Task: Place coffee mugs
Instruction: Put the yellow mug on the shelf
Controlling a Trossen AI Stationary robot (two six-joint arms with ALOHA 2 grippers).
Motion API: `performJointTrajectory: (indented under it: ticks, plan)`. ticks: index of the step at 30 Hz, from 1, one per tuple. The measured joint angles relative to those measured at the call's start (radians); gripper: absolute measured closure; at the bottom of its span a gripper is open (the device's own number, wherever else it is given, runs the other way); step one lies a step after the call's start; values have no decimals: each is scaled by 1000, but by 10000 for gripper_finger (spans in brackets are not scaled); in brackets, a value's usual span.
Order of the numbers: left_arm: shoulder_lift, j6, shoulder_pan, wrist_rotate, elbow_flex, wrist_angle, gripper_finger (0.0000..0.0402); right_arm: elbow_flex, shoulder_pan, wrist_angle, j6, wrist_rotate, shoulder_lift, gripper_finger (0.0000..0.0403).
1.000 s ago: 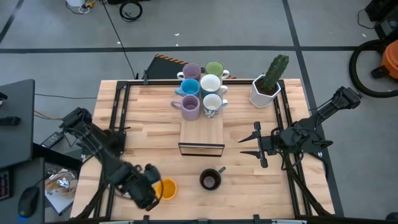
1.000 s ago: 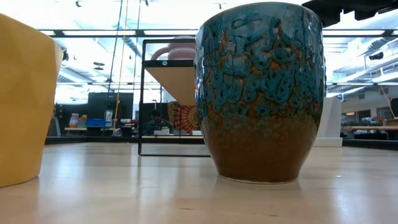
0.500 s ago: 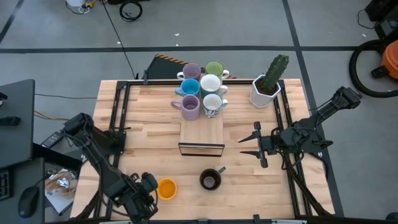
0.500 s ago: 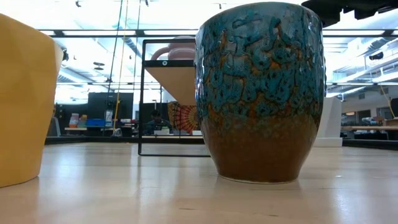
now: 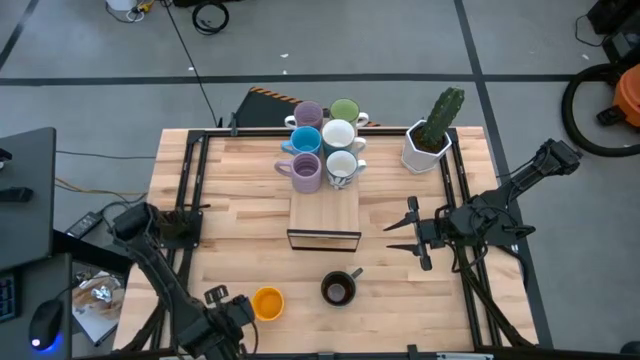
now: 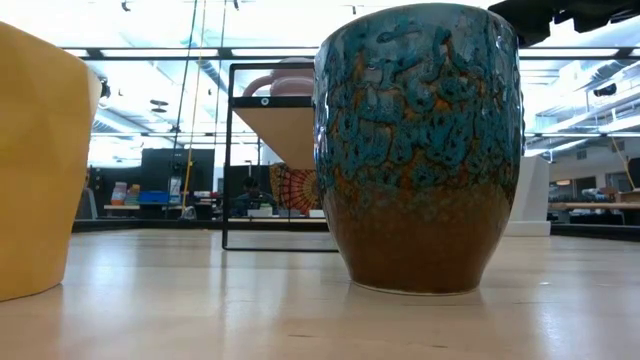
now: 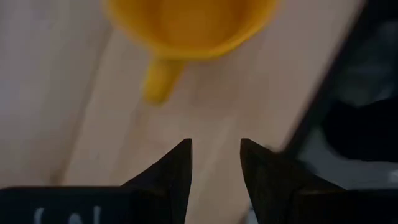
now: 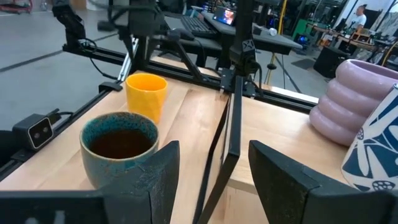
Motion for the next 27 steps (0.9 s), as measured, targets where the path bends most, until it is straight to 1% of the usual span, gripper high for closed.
performJointTrajectory:
  ticks: [3, 5, 11, 14, 19, 23, 27]
  plan:
    - [21, -15, 5, 23, -21, -81, 259, 0, 0, 0, -1, 0, 0, 205]
    - [26, -8, 13, 18, -27, -105, 255, 0, 0, 0, -4, 0, 0, 205]
    - [22, 109, 39, -12, -26, -103, 228, 0, 0, 1, -5, 0, 0, 205]
    - [22, 139, 50, -24, -26, -97, 217, 0, 0, 1, -6, 0, 0, 205]
    - [22, 143, 51, -55, -27, -98, 212, 0, 0, 1, -11, 0, 0, 205]
    - [21, 117, 48, -62, -43, -81, 212, 0, 0, 1, -13, 0, 0, 205]
    - [21, 122, 44, -90, -43, -29, 212, 0, 0, 8, -15, 0, 0, 205]
